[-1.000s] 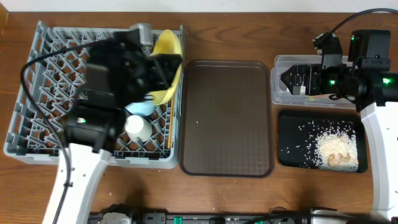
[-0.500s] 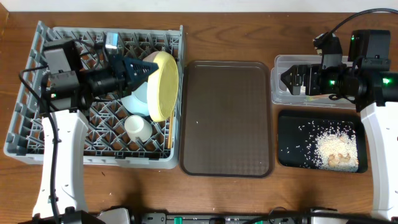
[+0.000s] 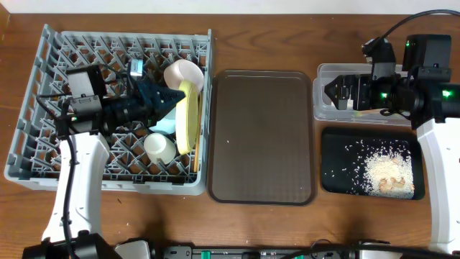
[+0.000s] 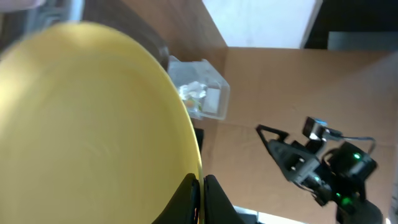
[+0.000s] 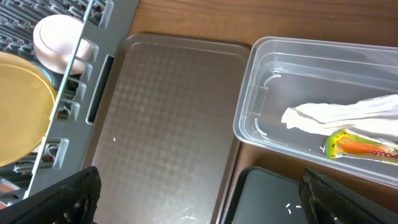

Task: Sort waste into correct bins and load items into the dishwasher
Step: 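Stand the yellow plate upright in the rack and open the left gripper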

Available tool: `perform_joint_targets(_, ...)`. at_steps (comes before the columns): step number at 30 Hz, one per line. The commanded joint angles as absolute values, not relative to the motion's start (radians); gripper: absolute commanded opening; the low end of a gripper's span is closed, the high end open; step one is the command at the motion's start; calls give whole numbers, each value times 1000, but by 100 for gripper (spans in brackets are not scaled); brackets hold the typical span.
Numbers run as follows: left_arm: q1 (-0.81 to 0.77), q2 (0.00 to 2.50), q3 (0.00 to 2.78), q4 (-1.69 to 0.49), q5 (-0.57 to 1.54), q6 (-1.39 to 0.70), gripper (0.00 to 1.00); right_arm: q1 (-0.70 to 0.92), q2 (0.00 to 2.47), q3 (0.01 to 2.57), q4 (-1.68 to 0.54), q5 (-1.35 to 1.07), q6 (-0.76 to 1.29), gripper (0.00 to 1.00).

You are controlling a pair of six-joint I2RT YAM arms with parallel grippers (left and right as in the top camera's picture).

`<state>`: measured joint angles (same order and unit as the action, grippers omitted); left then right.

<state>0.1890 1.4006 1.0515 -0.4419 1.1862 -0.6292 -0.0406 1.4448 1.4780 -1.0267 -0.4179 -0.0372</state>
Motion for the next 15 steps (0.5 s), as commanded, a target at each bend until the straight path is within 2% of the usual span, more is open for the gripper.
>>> perform_joint_targets(1, 193, 1409, 1037, -433, 1161, -611, 8, -44, 1445, 1482, -1026, -422, -42, 99)
perform_joint_targets(15, 196, 1556, 1035, -433, 1158, -519, 8, -44, 1445, 1482, -1026, -422, -42, 99)
